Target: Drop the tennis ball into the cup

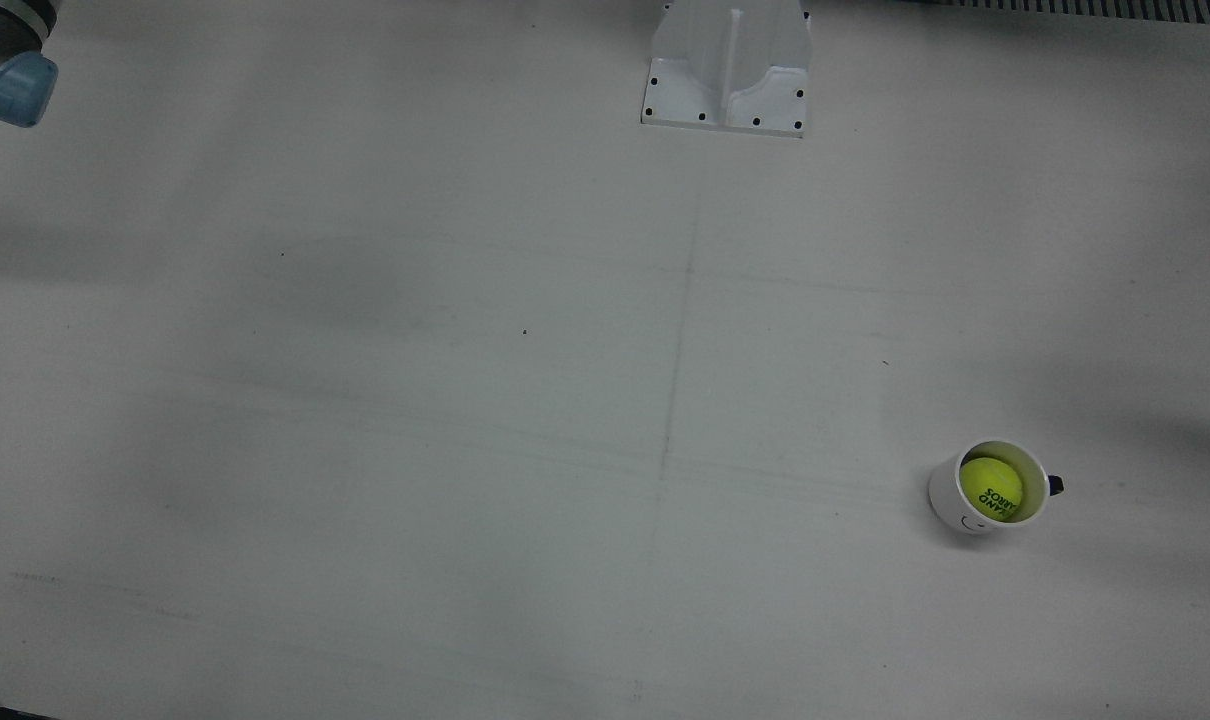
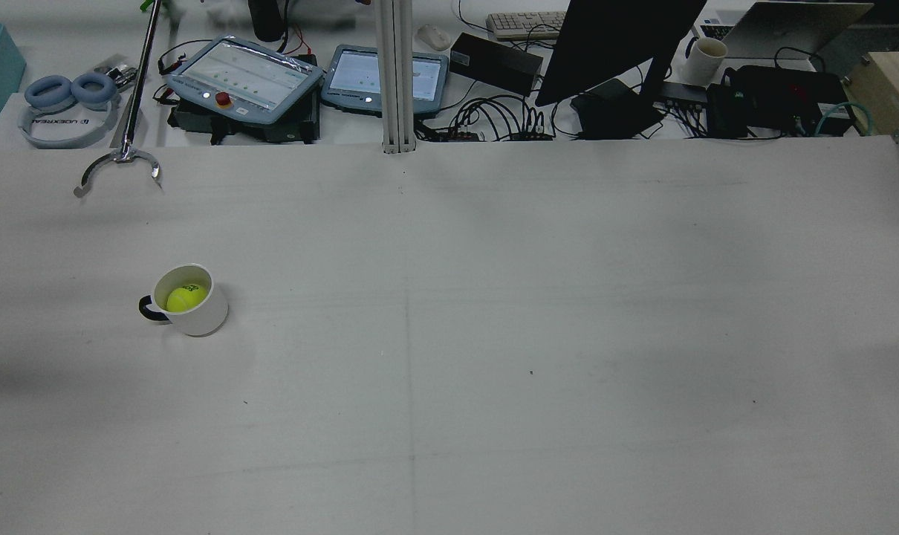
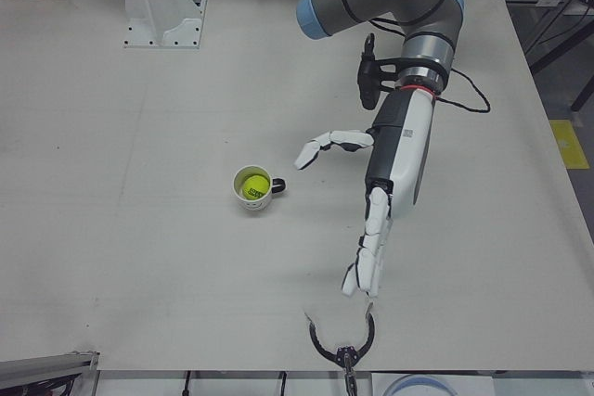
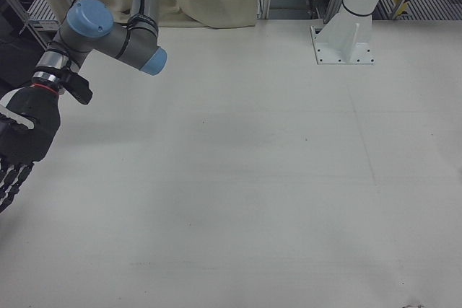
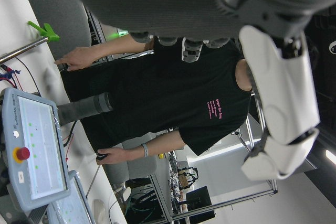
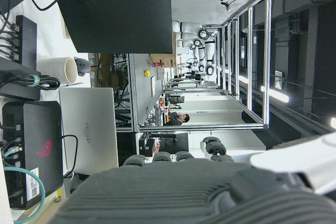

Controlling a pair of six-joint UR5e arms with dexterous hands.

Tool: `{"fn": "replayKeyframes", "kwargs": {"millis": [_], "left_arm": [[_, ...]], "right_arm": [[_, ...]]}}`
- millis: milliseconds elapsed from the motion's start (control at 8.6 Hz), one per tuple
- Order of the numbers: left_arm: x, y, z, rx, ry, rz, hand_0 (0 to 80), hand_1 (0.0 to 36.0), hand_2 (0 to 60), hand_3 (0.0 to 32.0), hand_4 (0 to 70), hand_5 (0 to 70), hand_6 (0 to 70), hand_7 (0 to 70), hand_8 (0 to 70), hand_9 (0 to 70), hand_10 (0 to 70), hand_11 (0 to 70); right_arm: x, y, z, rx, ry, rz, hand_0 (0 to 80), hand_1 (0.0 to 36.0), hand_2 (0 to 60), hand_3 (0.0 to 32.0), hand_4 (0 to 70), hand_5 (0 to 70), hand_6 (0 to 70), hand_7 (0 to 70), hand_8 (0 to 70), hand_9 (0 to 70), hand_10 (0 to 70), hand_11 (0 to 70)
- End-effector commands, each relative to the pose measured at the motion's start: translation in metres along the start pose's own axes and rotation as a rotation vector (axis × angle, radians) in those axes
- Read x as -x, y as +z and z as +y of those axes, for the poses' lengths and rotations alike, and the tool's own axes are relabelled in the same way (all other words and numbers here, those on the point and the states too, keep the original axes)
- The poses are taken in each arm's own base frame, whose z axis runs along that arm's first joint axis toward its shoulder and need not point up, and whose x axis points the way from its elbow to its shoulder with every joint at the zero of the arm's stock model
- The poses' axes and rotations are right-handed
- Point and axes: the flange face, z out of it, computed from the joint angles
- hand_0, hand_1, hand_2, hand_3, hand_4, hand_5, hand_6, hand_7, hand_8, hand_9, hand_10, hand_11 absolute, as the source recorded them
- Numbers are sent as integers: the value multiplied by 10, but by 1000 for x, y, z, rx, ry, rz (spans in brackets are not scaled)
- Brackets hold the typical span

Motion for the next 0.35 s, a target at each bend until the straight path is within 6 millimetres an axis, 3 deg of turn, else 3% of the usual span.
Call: {"fn": "replayKeyframes", "kwargs": {"millis": [0,233], "left_arm": [[-1,-12,-30,-110,-9,-21,458,217,320,0,0,17,11,127,0,11,0,0],[-10,-16,-11,-77,-11,-7,458,217,320,0,0,17,11,127,0,11,0,0]], "right_arm": [[0,0,0,0,0,0,0,0,0,0,0,0,0,0,0,0,0,0],[0,0,0,0,0,0,0,0,0,0,0,0,0,0,0,0,0,0]]}}
